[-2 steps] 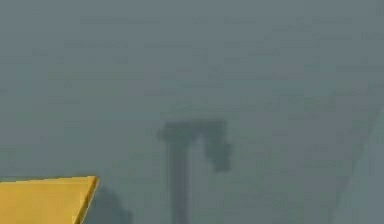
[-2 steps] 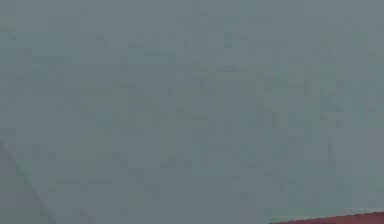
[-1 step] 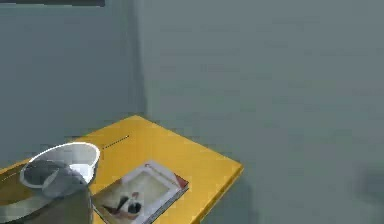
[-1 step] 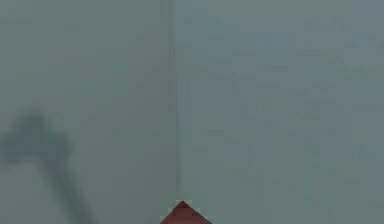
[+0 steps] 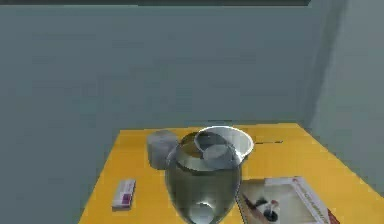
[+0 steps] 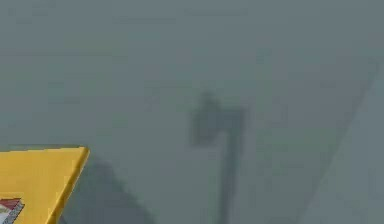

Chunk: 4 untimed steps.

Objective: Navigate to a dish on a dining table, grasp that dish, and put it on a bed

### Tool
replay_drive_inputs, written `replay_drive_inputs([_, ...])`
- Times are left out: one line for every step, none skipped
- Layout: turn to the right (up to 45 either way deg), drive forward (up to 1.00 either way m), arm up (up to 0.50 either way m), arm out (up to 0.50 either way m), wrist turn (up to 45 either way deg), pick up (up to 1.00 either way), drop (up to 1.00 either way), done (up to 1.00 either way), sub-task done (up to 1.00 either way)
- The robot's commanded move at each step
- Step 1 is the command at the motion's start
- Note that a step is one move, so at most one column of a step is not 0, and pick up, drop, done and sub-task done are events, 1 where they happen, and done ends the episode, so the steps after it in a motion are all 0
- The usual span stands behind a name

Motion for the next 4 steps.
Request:
replay_drive_inputs([-45.0,0.00,0.00,0.00,0.0,0.00,0.00,0.00,0.00])
replay_drive_inputs([-30.0,0.00,0.00,0.00,0.0,0.00,0.00,0.00,0.00])
replay_drive_inputs([0.0,0.00,0.50,0.00,0.0,0.00,0.00,0.00,0.00])
replay_drive_inputs([0.0,0.00,0.38,0.00,0.0,0.00,0.00,0.00,0.00])
